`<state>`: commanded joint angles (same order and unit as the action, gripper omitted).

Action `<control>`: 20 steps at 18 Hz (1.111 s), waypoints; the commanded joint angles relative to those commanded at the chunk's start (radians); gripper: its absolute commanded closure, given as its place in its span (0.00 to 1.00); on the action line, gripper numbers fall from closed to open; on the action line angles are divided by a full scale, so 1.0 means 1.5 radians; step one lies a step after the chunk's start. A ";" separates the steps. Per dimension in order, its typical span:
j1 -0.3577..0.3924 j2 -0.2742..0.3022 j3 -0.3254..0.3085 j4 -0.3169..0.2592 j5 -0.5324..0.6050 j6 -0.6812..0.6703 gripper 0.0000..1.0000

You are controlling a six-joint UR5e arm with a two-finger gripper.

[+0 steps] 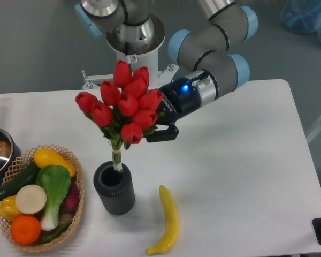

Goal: Insert the flowers into the vase
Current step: 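Lower the tulip stems down into the dark gray vase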

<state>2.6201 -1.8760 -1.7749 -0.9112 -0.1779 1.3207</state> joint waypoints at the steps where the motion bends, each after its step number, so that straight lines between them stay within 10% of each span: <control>1: -0.005 -0.003 0.000 0.000 0.000 0.000 0.56; 20: -0.022 -0.034 -0.054 0.000 -0.001 0.088 0.56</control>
<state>2.5878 -1.9266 -1.8561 -0.9112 -0.1795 1.4526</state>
